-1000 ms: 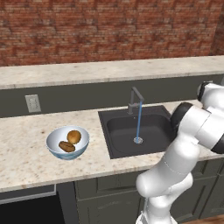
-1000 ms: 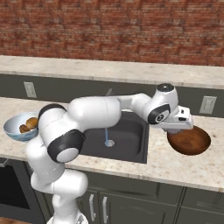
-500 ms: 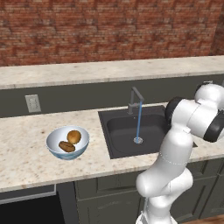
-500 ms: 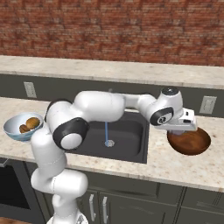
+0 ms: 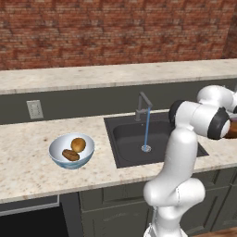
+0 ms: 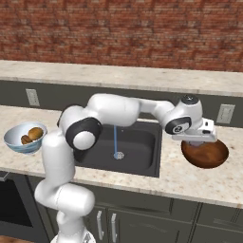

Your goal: Pick the potatos from the sink and place them in one bowl. Place the eggplant in the other bowl. Then turn off the sink faucet.

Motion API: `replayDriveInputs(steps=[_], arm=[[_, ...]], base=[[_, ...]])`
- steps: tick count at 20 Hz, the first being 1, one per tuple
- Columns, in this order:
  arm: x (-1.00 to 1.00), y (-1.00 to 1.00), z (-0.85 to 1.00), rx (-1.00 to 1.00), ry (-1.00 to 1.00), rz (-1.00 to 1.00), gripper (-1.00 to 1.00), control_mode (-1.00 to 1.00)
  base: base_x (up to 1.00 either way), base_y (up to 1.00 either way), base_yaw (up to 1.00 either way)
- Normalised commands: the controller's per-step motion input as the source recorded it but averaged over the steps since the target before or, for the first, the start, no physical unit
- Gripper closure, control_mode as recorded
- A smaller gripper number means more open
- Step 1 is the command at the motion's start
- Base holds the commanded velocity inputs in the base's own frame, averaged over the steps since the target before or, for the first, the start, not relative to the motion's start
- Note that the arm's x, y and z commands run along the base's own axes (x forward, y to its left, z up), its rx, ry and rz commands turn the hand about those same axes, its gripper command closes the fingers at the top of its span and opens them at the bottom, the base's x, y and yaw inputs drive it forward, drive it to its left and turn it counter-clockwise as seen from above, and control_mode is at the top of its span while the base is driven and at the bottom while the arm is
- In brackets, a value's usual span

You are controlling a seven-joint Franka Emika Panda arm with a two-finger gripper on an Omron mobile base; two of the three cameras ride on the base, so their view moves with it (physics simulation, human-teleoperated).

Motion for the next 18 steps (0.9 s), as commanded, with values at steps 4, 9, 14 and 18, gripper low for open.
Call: replayDriveInputs(steps=[4, 9, 14, 18], arm=[[0.18, 0.0, -0.36, 0.0, 0.0, 0.0, 1.0, -1.0], [0.17, -0.18, -0.21, 0.0, 0.0, 0.0, 1.0, -1.0], [0.13, -0.35, 0.0, 0.0, 0.0, 0.0, -1.0, -1.0], [0.06, -0.25, 0.0, 0.0, 0.0, 0.0, -1.0, -1.0]], base=[[0.0, 0.0, 0.0], [0.0, 0.0, 0.0], [0.0, 0.0, 0.0], [0.0, 0.0, 0.0]])
